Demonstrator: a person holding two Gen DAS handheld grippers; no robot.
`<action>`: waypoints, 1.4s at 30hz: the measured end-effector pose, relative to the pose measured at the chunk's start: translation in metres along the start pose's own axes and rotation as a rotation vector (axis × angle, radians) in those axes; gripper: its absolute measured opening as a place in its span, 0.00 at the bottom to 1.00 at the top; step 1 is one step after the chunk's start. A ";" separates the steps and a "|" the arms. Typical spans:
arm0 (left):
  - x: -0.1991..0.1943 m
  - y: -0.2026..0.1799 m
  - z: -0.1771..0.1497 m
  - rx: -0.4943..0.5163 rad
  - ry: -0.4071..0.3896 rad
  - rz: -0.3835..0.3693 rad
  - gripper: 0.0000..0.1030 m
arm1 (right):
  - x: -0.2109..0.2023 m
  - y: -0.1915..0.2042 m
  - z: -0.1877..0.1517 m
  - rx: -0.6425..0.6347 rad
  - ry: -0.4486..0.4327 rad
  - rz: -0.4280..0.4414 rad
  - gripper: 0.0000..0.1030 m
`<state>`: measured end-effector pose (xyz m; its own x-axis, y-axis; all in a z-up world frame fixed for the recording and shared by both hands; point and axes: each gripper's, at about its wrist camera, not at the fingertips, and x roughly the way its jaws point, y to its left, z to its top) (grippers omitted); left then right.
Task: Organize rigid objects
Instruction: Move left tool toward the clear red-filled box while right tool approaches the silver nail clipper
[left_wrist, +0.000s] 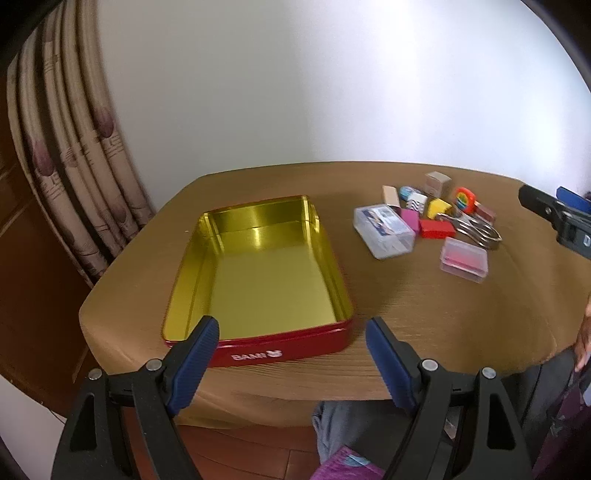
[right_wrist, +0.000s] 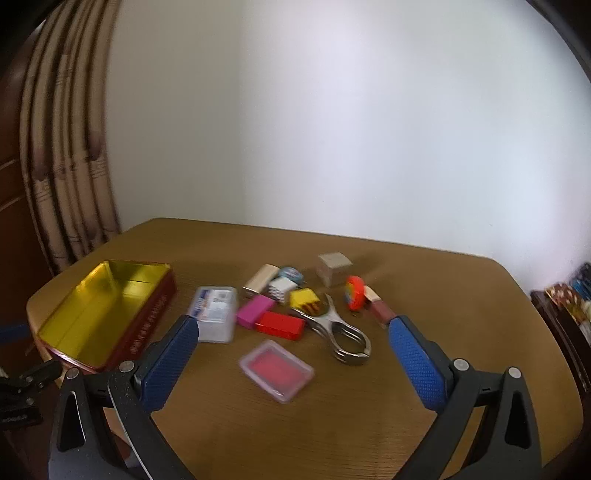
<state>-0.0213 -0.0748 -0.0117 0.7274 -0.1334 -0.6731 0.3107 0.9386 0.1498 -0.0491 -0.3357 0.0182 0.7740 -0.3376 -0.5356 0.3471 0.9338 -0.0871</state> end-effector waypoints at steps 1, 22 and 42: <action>0.000 -0.003 0.000 0.002 0.004 -0.005 0.81 | 0.002 -0.005 -0.003 0.006 0.004 -0.005 0.99; 0.034 -0.051 0.019 -0.040 0.131 -0.139 0.81 | 0.025 -0.089 -0.020 0.089 0.077 -0.121 0.99; 0.132 -0.133 0.081 -0.407 0.513 -0.418 0.81 | 0.046 -0.161 -0.042 0.209 0.183 -0.111 1.00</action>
<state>0.0830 -0.2431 -0.0615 0.1941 -0.4312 -0.8811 0.1752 0.8990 -0.4013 -0.0918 -0.4963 -0.0272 0.6237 -0.3918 -0.6763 0.5406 0.8412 0.0113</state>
